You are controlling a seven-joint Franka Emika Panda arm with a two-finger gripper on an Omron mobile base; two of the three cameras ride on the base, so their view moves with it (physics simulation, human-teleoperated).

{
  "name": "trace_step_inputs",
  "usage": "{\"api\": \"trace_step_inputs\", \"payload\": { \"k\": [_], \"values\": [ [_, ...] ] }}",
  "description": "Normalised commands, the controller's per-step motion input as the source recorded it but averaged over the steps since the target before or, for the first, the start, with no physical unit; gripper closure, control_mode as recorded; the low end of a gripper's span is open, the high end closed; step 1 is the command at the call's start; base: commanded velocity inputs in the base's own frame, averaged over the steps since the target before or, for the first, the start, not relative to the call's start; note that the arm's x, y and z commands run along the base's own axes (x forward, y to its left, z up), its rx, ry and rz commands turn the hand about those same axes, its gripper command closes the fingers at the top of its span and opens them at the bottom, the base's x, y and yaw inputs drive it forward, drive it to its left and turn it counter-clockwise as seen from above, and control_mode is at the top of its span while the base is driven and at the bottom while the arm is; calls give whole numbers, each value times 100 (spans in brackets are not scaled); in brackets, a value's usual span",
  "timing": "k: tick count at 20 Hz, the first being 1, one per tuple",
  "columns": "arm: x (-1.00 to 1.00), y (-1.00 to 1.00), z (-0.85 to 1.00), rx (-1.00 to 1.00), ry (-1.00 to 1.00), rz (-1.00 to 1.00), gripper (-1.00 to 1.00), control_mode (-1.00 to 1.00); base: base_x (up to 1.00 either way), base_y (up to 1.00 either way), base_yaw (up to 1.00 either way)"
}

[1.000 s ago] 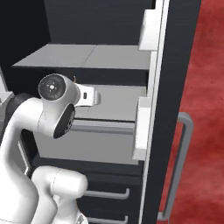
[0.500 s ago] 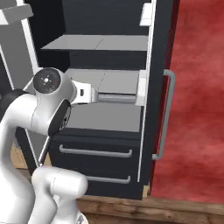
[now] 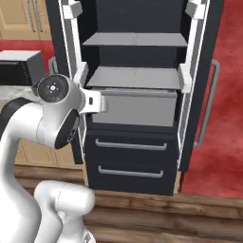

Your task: Place one onion and one fish in each tupperware on the nearby counter, to pack two identical lunches.

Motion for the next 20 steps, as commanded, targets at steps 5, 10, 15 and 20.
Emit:
{"api": "trace_step_inputs", "payload": {
  "k": [5, 10, 15, 20],
  "values": [
    [0, 0, 0, 0, 0, 0, 100, 100, -23, 100, 0],
    [0, 0, 0, 0, 0, 0, 100, 100, -5, 100, -1],
    [0, 0, 0, 0, 0, 0, 100, 100, 3, 100, -4],
    [0, 0, 0, 0, 0, 0, 100, 100, 46, 100, -2]
  ]
}}
